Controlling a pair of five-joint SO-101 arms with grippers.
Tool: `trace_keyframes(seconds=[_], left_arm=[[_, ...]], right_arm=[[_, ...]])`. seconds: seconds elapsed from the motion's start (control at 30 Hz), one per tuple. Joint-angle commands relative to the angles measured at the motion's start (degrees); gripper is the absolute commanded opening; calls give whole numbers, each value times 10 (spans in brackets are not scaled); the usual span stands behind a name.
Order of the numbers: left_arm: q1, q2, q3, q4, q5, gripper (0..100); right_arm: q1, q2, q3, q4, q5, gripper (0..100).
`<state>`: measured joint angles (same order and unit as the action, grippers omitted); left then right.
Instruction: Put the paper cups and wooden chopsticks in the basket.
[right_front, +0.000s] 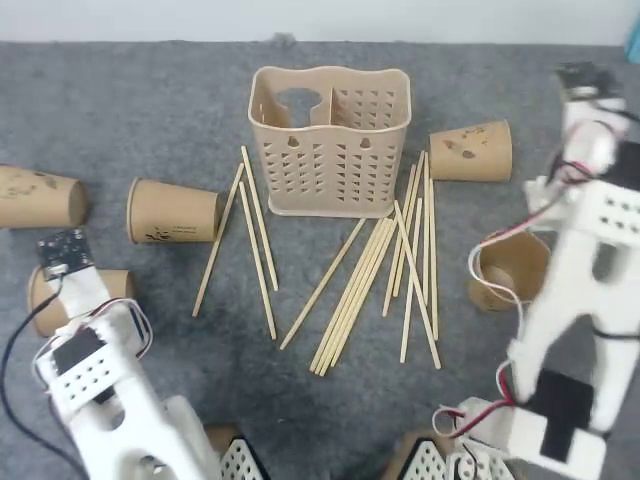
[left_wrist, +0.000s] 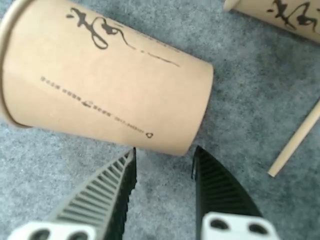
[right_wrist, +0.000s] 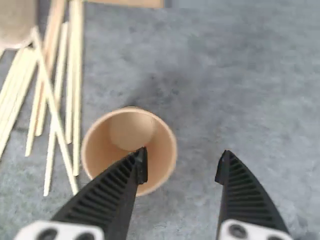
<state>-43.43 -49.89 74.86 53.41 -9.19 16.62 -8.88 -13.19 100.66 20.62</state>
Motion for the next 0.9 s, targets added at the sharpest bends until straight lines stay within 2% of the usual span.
trace_keyframes(seconds=[0.0, 0.13, 0.47, 0.53, 0.67, 0.73, 0.87], left_arm=[[-4, -7, -6, -14, 6, 181], [-4, -7, -6, -14, 6, 181], [-4, -6, -6, -14, 6, 181], [-4, -6, -6, -13, 6, 181], [-4, -6, -6, -13, 6, 181], [-5, -6, -6, -13, 6, 181], [-6, -6, -6, -12, 6, 181]], right_arm=[[36, -36, 24, 22, 0, 227], [33, -36, 114, -16, 0, 227], [29, -36, 309, -205, -6, 225], [31, -36, 324, -236, -23, 188], [33, -36, 334, -262, -42, 0], [33, -39, 329, -255, -51, 32], [29, -41, 281, -218, -53, 9]])
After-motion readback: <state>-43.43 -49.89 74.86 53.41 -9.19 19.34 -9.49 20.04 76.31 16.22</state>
